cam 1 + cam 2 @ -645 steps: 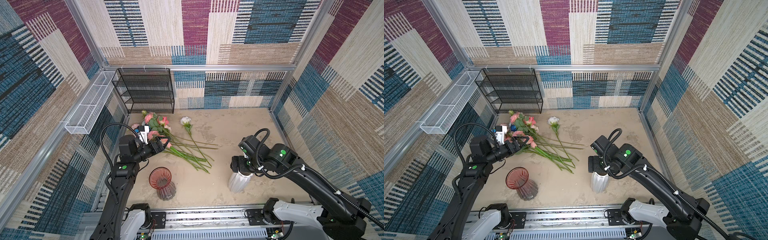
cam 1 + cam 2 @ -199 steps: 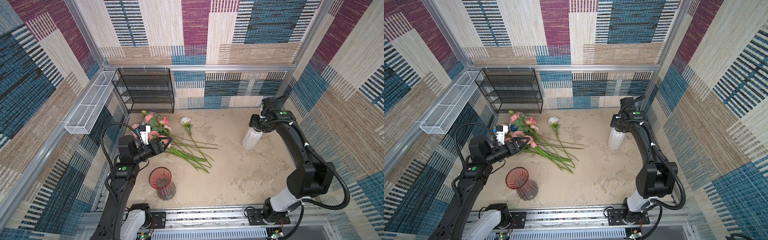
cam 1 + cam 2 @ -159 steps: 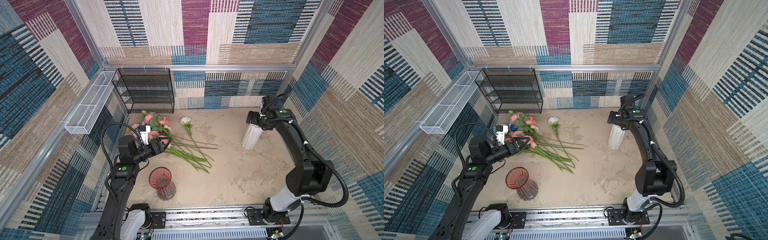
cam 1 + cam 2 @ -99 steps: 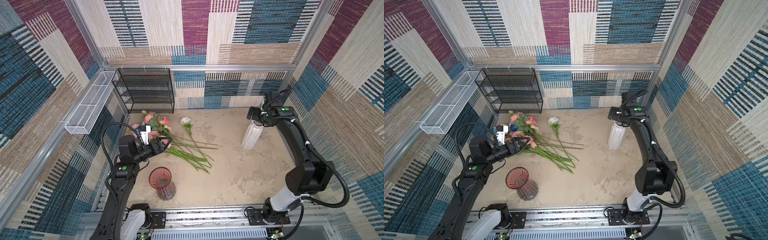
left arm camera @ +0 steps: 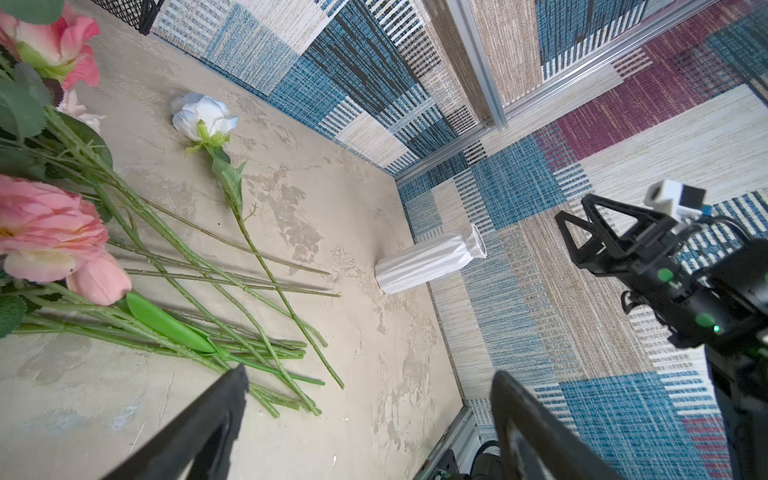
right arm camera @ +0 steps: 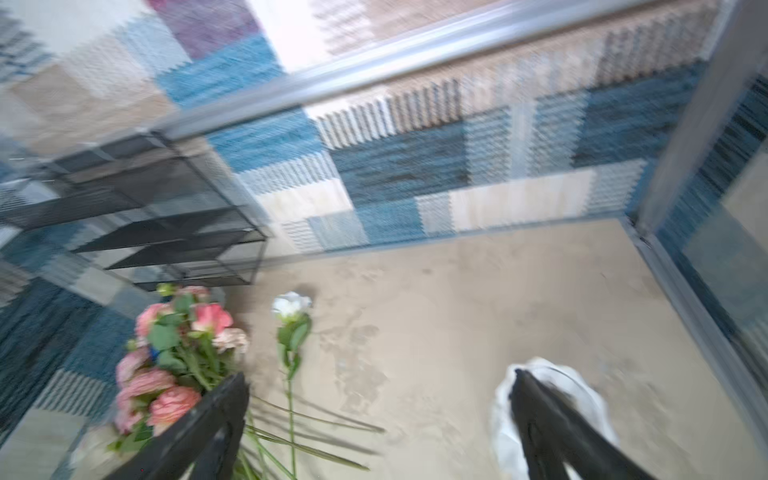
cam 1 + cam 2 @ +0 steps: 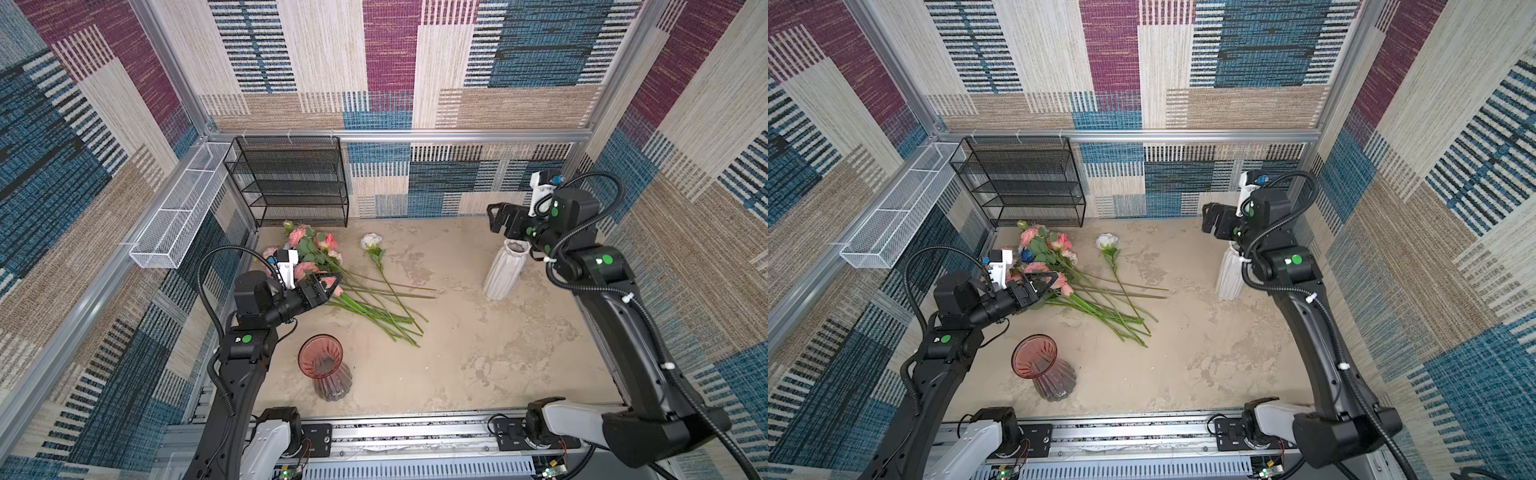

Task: Arrange the flowers into the vase
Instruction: 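Reach the right gripper to the pink glass vase and grip its rim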

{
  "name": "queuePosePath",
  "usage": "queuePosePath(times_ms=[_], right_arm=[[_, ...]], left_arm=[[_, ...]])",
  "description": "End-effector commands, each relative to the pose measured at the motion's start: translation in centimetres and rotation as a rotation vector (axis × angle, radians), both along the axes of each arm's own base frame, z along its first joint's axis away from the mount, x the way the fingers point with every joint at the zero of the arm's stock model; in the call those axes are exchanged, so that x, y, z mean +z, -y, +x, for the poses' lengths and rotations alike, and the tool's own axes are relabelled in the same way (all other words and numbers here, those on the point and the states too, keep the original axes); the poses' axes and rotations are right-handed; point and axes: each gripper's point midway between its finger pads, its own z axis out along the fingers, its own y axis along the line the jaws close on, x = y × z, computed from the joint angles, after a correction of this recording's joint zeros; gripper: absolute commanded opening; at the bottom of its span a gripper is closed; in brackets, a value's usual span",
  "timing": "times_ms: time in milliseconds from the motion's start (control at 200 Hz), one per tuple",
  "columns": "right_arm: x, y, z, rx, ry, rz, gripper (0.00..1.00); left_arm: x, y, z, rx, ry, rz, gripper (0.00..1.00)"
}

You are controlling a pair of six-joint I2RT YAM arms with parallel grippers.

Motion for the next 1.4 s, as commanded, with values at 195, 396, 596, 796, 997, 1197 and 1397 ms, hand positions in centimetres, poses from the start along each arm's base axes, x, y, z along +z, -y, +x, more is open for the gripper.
queuePosePath(times_ms=[195,396,596,796,997,1197,1397], right_arm=[[-3.6,-16.3,-5.1,0.514,0.060,0.051,1.00],[-6.0,-26.4,-11.9,0.793,0.114,-0.064,1.00],[-10.0,-32.9,-16.1,0.957,0.093,-0.137,1.00],[-12.3,-36.3,-18.3,1.087,0.045,-0.122,0.98],[-14.3,-39.2,-20.4,1.157,0.037,-0.189,1.00],[-15.9,-40.0,-20.9,1.189,-0.004,-0.195,0.90],[-17.6,-40.4,-20.6,1.184,-0.065,-0.250,0.64]], left_arm=[[0.7,-2.0,-0.2,0.148,-0.013,0.042,0.92],[0.5,-3.6,-0.7,0.232,-0.072,0.119,0.90],[1.9,-5.3,-1.7,0.323,-0.059,0.190,0.89],[2.8,-5.5,-2.3,0.335,-0.029,0.197,0.90],[2.9,-5.7,-2.6,0.337,-0.028,0.221,0.89],[3.0,-5.9,-2.9,0.345,-0.016,0.242,0.89],[2.8,-5.8,-2.9,0.342,-0.022,0.239,0.89]])
